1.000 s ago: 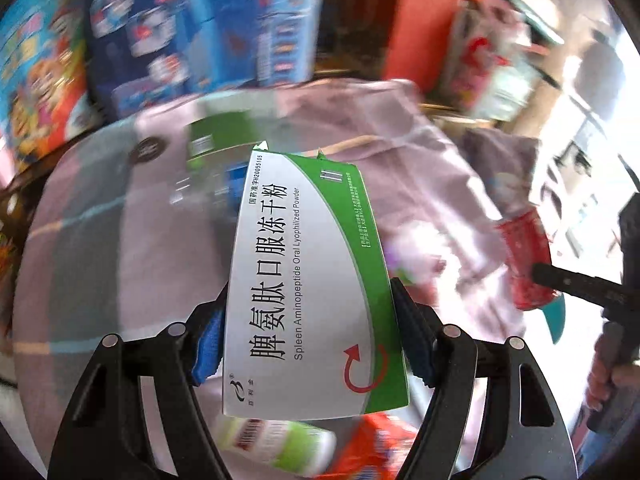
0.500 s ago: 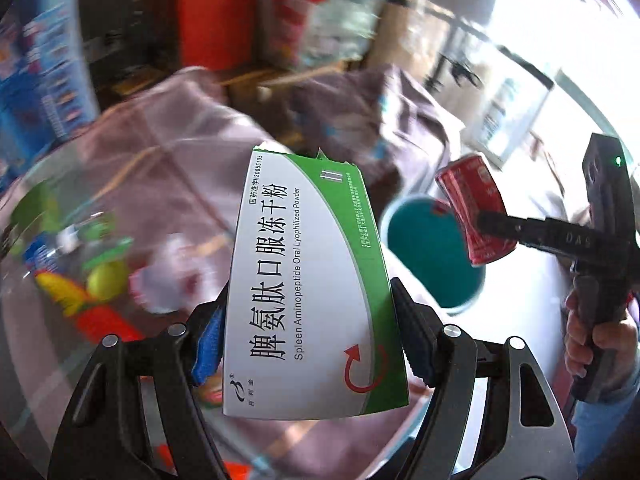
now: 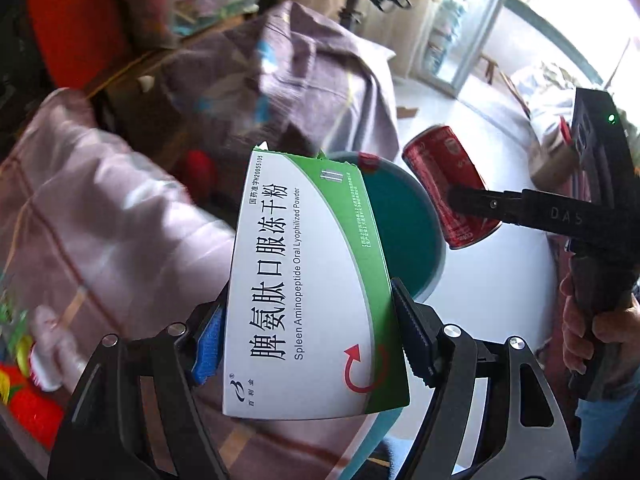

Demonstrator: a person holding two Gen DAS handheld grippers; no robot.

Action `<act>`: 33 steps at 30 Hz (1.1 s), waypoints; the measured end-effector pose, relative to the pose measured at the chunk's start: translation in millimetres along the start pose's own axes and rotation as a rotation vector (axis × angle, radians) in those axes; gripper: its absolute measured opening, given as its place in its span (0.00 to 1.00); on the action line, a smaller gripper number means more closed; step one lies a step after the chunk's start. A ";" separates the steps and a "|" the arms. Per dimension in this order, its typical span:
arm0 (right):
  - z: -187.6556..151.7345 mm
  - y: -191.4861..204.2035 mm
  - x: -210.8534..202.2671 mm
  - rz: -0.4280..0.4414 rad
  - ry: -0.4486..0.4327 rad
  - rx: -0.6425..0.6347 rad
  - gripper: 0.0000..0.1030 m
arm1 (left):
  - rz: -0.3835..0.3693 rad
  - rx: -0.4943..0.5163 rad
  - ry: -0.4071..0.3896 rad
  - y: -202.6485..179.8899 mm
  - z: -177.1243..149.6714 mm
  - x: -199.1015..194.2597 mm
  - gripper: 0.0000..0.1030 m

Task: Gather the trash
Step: 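Open both tools to drop the can and box into the bin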

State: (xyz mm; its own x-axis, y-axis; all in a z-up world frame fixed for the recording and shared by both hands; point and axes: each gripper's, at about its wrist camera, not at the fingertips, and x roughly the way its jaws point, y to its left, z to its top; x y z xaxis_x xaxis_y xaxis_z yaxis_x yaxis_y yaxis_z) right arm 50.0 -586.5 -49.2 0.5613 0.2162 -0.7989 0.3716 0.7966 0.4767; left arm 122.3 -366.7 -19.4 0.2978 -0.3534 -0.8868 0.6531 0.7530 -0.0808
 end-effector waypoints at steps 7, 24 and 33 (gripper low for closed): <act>2.6 -22.1 13.4 -0.034 0.031 0.041 0.57 | -0.019 0.028 0.089 -18.8 15.8 48.9 0.73; 5.3 -16.0 50.3 -0.048 0.116 0.021 0.58 | -0.010 -0.050 0.124 13.9 7.8 68.1 0.85; 3.7 -1.4 47.4 -0.069 0.116 0.016 0.73 | -0.018 -0.101 0.095 31.3 1.8 50.9 0.89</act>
State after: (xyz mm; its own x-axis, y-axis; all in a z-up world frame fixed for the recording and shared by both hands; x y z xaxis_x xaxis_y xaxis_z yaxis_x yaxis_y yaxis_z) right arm 78.7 -579.5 -86.3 0.4453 0.2255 -0.8665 0.4186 0.8031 0.4241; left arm 159.2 -362.2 -66.3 0.2165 -0.3171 -0.9233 0.5828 0.8008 -0.1384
